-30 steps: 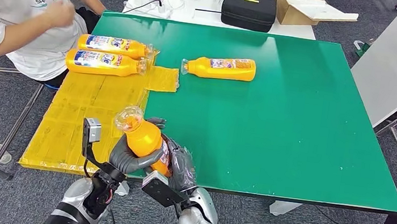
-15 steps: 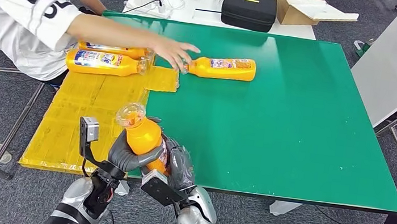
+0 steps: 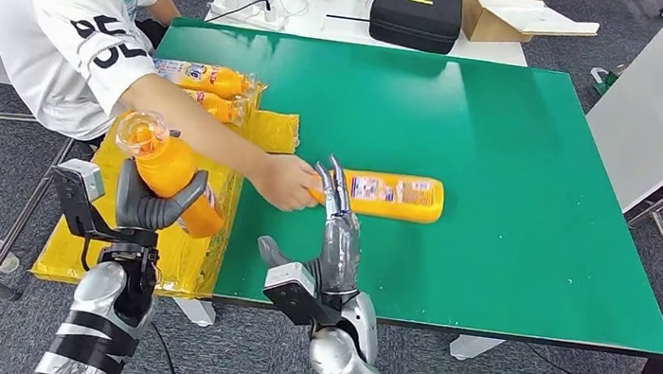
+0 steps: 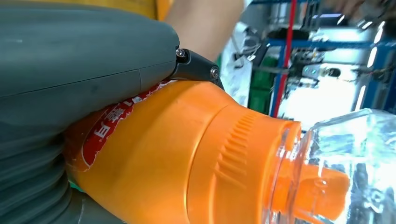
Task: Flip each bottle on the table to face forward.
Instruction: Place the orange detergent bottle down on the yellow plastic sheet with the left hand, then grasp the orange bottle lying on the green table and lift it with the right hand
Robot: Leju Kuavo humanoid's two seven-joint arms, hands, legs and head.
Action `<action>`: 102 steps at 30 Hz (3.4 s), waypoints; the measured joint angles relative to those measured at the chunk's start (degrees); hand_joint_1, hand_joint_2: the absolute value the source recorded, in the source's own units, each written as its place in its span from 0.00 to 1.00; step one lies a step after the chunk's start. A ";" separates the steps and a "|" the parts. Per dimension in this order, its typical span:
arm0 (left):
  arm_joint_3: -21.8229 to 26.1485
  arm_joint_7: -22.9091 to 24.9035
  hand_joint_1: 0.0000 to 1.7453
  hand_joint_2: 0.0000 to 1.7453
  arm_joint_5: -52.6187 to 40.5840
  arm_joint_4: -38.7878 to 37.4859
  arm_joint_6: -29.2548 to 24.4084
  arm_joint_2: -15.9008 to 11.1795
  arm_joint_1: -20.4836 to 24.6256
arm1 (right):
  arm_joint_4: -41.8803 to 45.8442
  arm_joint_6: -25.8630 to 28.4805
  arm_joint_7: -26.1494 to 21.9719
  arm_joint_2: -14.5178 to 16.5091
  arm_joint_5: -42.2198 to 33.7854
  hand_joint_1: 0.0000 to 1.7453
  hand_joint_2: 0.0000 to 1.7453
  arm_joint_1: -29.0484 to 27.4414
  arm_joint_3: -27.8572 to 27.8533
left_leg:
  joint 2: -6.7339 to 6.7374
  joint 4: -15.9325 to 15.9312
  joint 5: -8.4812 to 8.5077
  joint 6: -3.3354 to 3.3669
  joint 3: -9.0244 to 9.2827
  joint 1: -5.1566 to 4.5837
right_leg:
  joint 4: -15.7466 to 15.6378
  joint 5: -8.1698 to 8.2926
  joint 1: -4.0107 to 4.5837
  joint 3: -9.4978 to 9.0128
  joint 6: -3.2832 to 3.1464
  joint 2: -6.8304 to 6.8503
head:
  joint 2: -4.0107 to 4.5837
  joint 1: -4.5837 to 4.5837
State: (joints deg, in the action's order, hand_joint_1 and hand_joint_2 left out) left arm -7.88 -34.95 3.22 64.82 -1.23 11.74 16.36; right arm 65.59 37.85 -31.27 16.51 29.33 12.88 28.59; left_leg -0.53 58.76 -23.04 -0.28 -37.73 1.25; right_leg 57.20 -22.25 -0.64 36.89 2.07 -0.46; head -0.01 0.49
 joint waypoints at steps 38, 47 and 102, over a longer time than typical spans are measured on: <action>-5.97 4.32 1.00 1.00 -58.89 -37.86 -24.67 -15.21 17.92 | 12.18 -6.25 -4.73 -2.49 -11.34 0.00 0.00 -1.56 3.29 | 0.03 0.00 0.05 -0.02 -0.03 0.02 | 0.02 0.01 0.01 0.04 -0.02 -0.05 | 0.00 -0.01; -6.20 4.57 1.00 1.00 -61.65 -41.15 -16.26 -16.39 17.80 | 12.14 -8.10 -4.47 -2.57 -12.56 0.00 0.00 -1.55 3.41 | 0.03 0.00 0.04 -0.02 -0.04 0.01 | 0.02 0.01 0.00 0.04 -0.02 -0.05 | 0.01 -0.01; -19.08 -5.42 0.00 0.75 -25.01 -33.87 20.49 -20.97 17.28 | 4.04 -13.21 -3.45 -1.52 -12.83 0.00 1.00 0.26 2.97 | -0.02 -0.04 0.07 -0.07 0.48 0.00 | 0.02 0.00 -0.01 -0.49 -0.03 0.00 | 0.01 -0.01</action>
State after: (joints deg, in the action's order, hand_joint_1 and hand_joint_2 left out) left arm -26.96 -40.37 -21.79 30.95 19.26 -9.24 33.65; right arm 69.63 24.64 -34.72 14.99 16.50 13.15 31.56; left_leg -0.55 58.73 -22.96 -0.35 -37.24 1.24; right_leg 57.21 -22.25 -0.65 36.41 2.04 -0.46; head 0.00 0.48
